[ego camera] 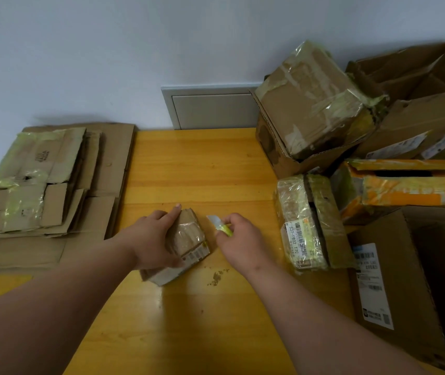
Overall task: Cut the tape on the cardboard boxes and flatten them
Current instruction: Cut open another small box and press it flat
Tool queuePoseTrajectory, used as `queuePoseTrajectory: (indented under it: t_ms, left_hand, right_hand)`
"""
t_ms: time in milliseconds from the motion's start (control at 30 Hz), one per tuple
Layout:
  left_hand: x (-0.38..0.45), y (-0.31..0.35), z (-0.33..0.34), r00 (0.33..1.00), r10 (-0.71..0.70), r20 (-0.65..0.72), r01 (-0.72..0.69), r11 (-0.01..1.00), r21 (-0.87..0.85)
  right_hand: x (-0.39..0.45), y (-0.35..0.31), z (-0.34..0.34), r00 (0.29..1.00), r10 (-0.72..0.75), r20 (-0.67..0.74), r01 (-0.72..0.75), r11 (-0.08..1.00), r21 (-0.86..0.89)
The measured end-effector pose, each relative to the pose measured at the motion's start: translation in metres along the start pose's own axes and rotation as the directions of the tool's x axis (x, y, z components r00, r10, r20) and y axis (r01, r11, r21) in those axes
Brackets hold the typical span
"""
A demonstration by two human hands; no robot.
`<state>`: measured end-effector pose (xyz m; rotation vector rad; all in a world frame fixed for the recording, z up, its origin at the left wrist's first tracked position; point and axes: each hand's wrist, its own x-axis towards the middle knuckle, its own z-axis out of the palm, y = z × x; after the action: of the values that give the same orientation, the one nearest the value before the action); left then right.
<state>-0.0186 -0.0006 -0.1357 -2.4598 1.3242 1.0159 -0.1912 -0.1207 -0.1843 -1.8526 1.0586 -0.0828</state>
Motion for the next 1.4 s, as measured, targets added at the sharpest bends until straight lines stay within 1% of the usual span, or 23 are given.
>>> queuePoseTrajectory:
  t_ms: [100, 233, 300, 367, 433, 600, 700, 800, 900, 1067, 1167, 1233, 1267, 1333, 1400]
  left_hand:
    - [-0.003, 0.008, 0.006, 0.994, -0.086, -0.06, 0.081, 0.992, -0.093]
    - [-0.001, 0.021, 0.014, 0.976, -0.151, -0.16, 0.13, 0.983, -0.132]
    - [0.003, 0.025, 0.016, 0.97, -0.163, -0.181, 0.12, 0.966, -0.231]
    - [0.004, 0.023, 0.013, 0.971, -0.156, -0.179, 0.088, 0.937, -0.339]
    - [0.003, 0.017, 0.007, 0.98, -0.122, -0.157, 0.053, 0.921, -0.386]
    - [-0.003, 0.008, -0.002, 0.998, -0.013, -0.065, -0.011, 0.933, -0.359]
    - [-0.005, 0.01, -0.003, 0.997, 0.014, -0.077, -0.039, 0.944, -0.327]
    - [-0.005, 0.012, -0.004, 0.993, -0.003, -0.116, -0.039, 0.932, -0.36]
    - [-0.004, 0.016, -0.006, 0.986, -0.046, -0.159, -0.021, 0.919, -0.394]
    - [-0.002, 0.026, -0.011, 0.978, -0.121, -0.167, 0.043, 0.911, -0.411]
    - [-0.001, 0.03, -0.017, 0.988, -0.079, -0.134, 0.019, 0.916, -0.402]
    - [-0.003, 0.03, -0.021, 0.998, -0.009, -0.059, -0.012, 0.935, -0.355]
    - [-0.004, 0.03, -0.022, 0.999, 0.013, -0.032, -0.022, 0.952, -0.305]
    - [-0.006, 0.032, -0.02, 1.0, 0.019, -0.021, -0.023, 0.976, -0.217]
    - [-0.005, 0.035, -0.017, 1.0, 0.011, -0.026, -0.015, 0.986, -0.167]
  right_hand:
    - [0.001, -0.01, 0.007, 0.999, -0.016, 0.042, 0.016, 1.0, 0.006]
    - [0.005, -0.017, 0.008, 0.997, -0.007, 0.08, 0.012, 0.998, -0.062]
    - [0.008, -0.018, 0.005, 0.995, 0.019, 0.096, -0.014, 0.999, -0.051]
    - [0.01, -0.019, 0.002, 0.996, 0.016, 0.088, -0.01, 0.998, -0.066]
    - [0.012, -0.02, -0.002, 0.996, -0.004, 0.086, 0.013, 0.995, -0.102]
    - [0.012, -0.02, -0.004, 0.998, -0.017, 0.067, 0.029, 0.984, -0.178]
    - [0.01, -0.02, -0.004, 0.999, -0.016, 0.037, 0.023, 0.983, -0.181]
    - [0.011, -0.024, -0.004, 0.999, -0.032, -0.002, 0.031, 0.983, -0.18]
    - [0.012, -0.029, -0.007, 0.998, -0.062, -0.032, 0.054, 0.974, -0.221]
    - [0.013, -0.032, -0.012, 0.996, -0.078, -0.045, 0.064, 0.966, -0.251]
    - [0.012, -0.031, -0.018, 0.995, -0.081, -0.058, 0.062, 0.959, -0.278]
    - [0.011, -0.029, -0.022, 0.996, -0.072, -0.056, 0.053, 0.957, -0.285]
    - [0.011, -0.029, -0.023, 0.997, -0.066, -0.049, 0.05, 0.958, -0.281]
    - [0.01, -0.029, -0.023, 0.998, -0.061, -0.025, 0.052, 0.959, -0.277]
    - [0.009, -0.03, -0.022, 0.998, -0.063, -0.006, 0.059, 0.962, -0.266]
